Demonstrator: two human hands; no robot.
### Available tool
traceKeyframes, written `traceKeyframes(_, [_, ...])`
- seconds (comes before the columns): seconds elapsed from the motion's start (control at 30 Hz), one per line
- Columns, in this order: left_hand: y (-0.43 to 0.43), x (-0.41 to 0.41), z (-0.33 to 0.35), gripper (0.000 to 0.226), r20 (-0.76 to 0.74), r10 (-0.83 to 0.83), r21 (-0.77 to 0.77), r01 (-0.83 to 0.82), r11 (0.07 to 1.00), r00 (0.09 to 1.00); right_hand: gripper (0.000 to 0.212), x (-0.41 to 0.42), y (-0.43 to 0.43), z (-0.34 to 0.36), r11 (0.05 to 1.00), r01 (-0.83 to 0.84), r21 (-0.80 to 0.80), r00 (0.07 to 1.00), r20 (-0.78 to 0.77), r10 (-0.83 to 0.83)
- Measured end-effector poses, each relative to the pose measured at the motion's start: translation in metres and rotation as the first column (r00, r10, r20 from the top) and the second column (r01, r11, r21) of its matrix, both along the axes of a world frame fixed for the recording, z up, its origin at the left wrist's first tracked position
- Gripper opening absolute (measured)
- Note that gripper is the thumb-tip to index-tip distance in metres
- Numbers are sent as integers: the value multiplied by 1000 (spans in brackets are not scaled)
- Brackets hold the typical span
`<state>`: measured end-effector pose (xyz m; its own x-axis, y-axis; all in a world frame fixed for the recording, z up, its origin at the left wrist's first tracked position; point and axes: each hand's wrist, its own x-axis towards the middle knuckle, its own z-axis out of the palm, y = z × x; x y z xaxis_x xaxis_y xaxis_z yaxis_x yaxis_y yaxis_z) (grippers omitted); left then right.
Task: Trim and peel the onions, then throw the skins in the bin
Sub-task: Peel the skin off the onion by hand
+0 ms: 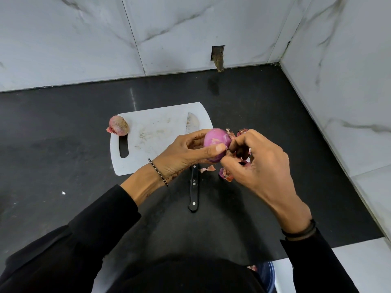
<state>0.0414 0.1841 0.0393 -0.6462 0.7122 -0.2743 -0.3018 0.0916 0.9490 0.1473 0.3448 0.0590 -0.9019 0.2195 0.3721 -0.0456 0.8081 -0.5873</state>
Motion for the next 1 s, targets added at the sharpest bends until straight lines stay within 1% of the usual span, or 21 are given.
traceKeyframes(0.07, [1,1,0,54,5,27,-9,-26,1000,1000,26,-3,2,-6,976,4,218,998,-55,8])
traceKeyframes(0.13, [3,3,0,52,15,49,-14,-49,999,999,29,-5,6,-12,929,8,369,995,-99,31])
traceKeyframes(0.2, [5,5,0,49,17,68,-19,-68,998,998,29,-6,8,-17,904,27,427,992,-124,29])
traceKeyframes(0.23, [6,5,0,50,21,74,-22,-73,997,997,28,-6,8,-18,906,38,421,992,-126,16])
traceKeyframes(0.27, [7,5,-1,52,30,77,-25,-77,997,997,25,-5,7,-18,924,47,380,993,-114,-4])
traceKeyframes(0.3, [7,5,-2,57,45,80,-25,-78,997,996,22,-4,7,-18,954,50,296,996,-86,-25])
traceKeyframes(0.37, [6,4,-3,60,91,85,-15,-84,996,992,20,-1,9,-15,999,16,52,1000,-5,-16])
traceKeyframes(0.4, [5,4,-3,59,111,87,-6,-87,996,990,21,1,11,-13,999,-13,-52,1000,14,14])
traceKeyframes(0.47, [4,2,-5,56,137,82,13,-84,996,987,25,4,14,-10,983,-66,-171,998,7,68])
traceKeyframes(0.53, [4,2,-6,56,155,70,30,-76,997,985,26,6,17,-7,976,-106,-192,994,-8,107])
traceKeyframes(0.67, [3,1,-8,61,179,65,71,-79,994,982,26,6,20,-8,979,-143,-143,989,-60,135])
traceKeyframes(0.77, [3,1,-6,59,131,78,58,-86,995,988,27,6,22,-7,983,-160,-95,982,-116,148])
traceKeyframes(0.87, [1,1,-8,67,55,93,32,-95,995,994,21,5,23,-5,984,-161,-70,982,-114,153])
traceKeyframes(0.93, [-1,0,-8,68,-8,97,16,-97,995,995,17,3,23,0,976,-162,-143,986,-47,157])
traceKeyframes(1.0, [-3,0,-7,60,-83,89,-1,-89,996,993,12,1,24,4,953,-160,-255,983,43,177])
